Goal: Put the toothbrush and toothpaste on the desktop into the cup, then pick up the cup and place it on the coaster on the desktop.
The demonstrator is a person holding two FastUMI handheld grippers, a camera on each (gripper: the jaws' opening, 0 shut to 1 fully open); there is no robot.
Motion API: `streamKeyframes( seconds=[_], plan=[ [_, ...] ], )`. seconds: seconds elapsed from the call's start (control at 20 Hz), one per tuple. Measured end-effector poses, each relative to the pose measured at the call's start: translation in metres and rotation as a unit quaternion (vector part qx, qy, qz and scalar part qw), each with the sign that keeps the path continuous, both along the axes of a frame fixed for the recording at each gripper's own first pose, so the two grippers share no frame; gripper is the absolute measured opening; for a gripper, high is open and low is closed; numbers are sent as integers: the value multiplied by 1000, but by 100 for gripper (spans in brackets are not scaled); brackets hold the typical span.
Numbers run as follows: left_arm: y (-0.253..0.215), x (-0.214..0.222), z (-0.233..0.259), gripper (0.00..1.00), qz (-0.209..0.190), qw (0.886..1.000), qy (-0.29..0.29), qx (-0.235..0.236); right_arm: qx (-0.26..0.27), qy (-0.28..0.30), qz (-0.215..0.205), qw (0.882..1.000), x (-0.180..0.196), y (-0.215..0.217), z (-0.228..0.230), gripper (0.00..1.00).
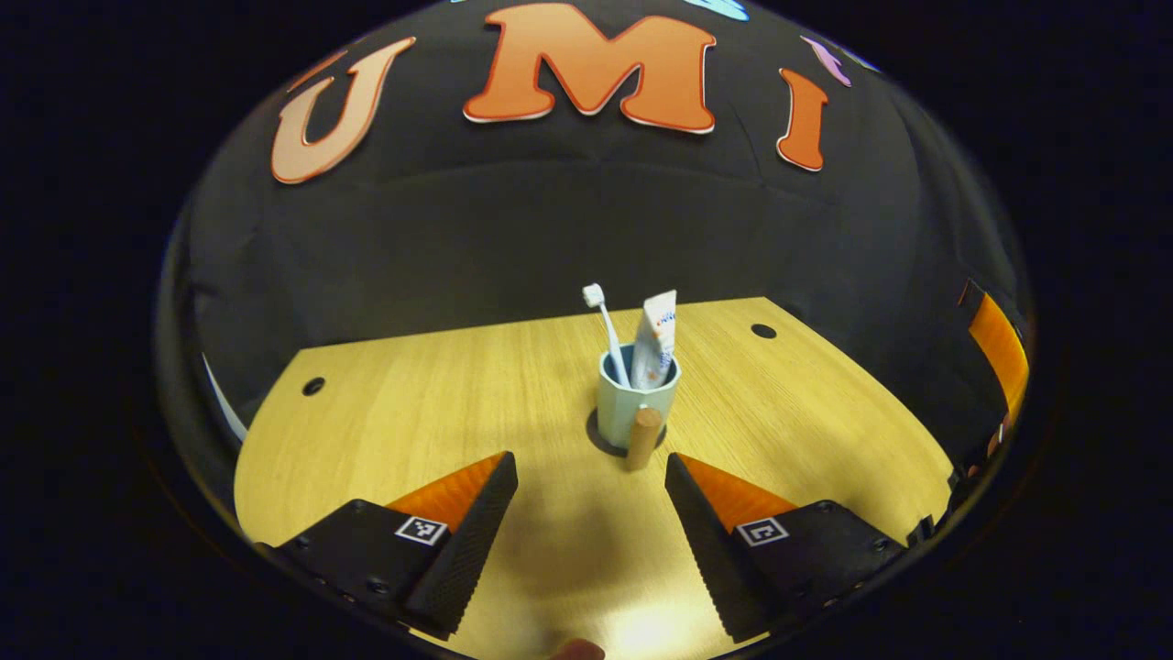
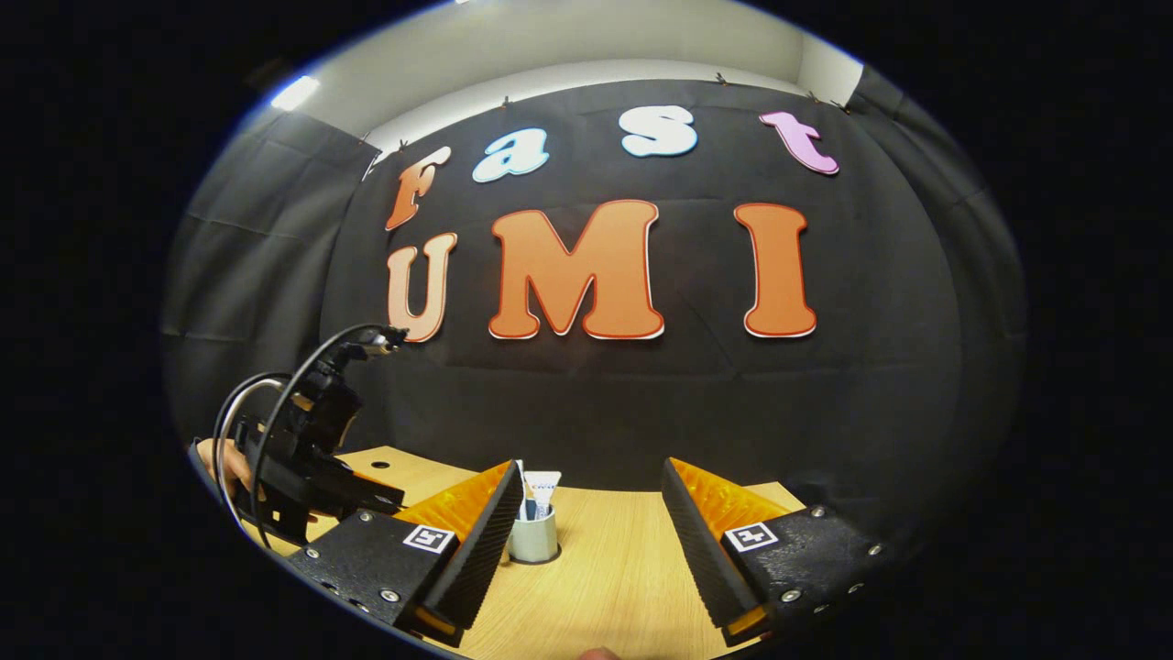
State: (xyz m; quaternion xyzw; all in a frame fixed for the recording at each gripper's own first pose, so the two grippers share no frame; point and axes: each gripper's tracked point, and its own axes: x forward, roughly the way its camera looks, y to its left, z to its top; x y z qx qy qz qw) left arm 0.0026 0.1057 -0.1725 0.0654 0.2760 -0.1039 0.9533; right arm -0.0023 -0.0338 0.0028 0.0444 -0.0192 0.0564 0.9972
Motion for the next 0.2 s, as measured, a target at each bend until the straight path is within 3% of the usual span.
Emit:
streamKeyframes(
  seconds=[0.2],
  plan=[
    [30,-15,23,98,28,996,-79,28,-5,-17,15,1000,1,24,7,92]
  ],
)
